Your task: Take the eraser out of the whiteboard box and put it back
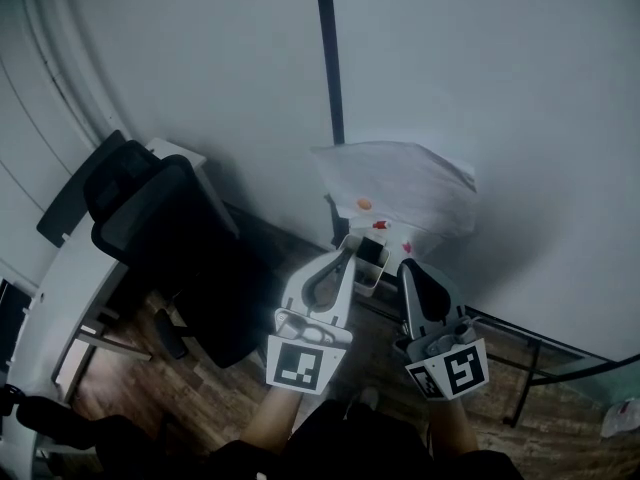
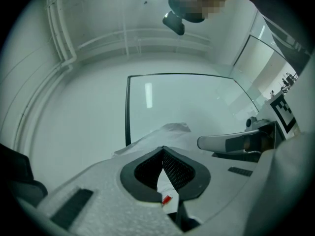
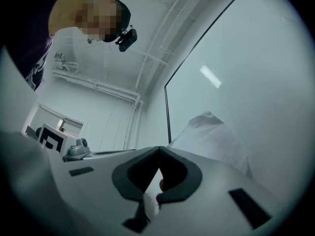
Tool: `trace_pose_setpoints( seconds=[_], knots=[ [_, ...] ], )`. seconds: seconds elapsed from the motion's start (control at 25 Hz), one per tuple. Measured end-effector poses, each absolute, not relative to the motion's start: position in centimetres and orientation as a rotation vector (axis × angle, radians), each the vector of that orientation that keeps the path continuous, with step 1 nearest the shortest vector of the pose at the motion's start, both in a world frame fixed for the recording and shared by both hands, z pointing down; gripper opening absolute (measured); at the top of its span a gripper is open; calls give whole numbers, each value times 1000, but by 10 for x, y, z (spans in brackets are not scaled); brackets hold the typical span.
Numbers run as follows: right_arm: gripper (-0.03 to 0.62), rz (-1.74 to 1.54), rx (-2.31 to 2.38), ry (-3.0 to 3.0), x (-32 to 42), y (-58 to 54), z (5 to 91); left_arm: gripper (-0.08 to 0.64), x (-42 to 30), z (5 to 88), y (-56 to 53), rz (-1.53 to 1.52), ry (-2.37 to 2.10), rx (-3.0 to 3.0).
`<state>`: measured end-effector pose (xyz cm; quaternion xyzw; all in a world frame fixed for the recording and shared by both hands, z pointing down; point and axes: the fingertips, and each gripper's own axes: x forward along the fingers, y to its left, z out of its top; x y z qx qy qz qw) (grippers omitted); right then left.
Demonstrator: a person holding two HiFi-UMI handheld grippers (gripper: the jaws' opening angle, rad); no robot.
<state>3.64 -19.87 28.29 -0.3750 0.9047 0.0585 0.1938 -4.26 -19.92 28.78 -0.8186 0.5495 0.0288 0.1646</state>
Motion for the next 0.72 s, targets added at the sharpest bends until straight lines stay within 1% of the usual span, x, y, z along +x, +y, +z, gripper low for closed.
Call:
trace_pose_setpoints(
  seconds=[0.36, 0.72],
  knots=[
    [3, 139, -1054, 2527, 43, -201, 290, 5, -41, 292, -200, 83, 1575, -2326],
    [3, 127, -1098, 2502, 31, -198, 293, 5, -57, 296, -199, 73, 1555, -2348]
  ],
)
